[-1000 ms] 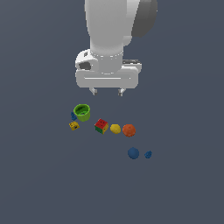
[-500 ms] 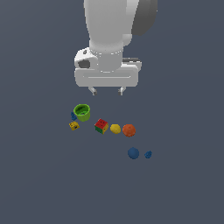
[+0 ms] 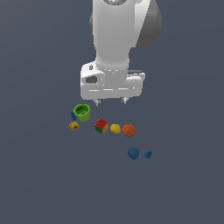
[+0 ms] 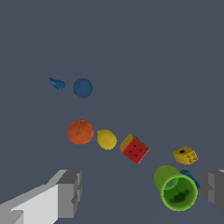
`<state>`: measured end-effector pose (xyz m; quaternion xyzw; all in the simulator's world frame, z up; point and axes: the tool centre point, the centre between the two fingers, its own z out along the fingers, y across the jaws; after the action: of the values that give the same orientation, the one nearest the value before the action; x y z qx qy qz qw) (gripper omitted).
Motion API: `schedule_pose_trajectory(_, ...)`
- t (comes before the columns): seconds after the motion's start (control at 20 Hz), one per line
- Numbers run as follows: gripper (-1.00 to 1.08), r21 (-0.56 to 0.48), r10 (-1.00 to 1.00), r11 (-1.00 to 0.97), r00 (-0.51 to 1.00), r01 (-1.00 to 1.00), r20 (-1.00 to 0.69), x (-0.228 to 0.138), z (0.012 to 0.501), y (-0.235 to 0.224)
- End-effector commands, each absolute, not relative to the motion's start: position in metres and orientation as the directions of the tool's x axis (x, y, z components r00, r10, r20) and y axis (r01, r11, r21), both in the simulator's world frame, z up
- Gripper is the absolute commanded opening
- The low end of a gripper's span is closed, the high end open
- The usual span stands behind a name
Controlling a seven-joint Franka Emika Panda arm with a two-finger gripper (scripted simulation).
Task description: Pick up a designated object from a clutter of objects.
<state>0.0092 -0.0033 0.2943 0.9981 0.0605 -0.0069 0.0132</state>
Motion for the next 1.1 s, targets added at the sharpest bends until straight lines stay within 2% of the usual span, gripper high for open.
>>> schedule_pose_trajectory(0.0, 1.0, 0.029, 0.163, -0.986, 0.987, 0.163, -0.017, 0.02, 0.282, 0.003)
schedule_pose_trajectory(0.6, 1.0, 0.028, 0.435, -0.9, 0.9, 0.435, -0.018, 0.078, 0.189, 0.052)
schedule_pose_trajectory(1.05, 1.0, 0.011, 0.593, -0.805, 0.805, 0.593, -0.009, 0.102, 0.118, 0.089)
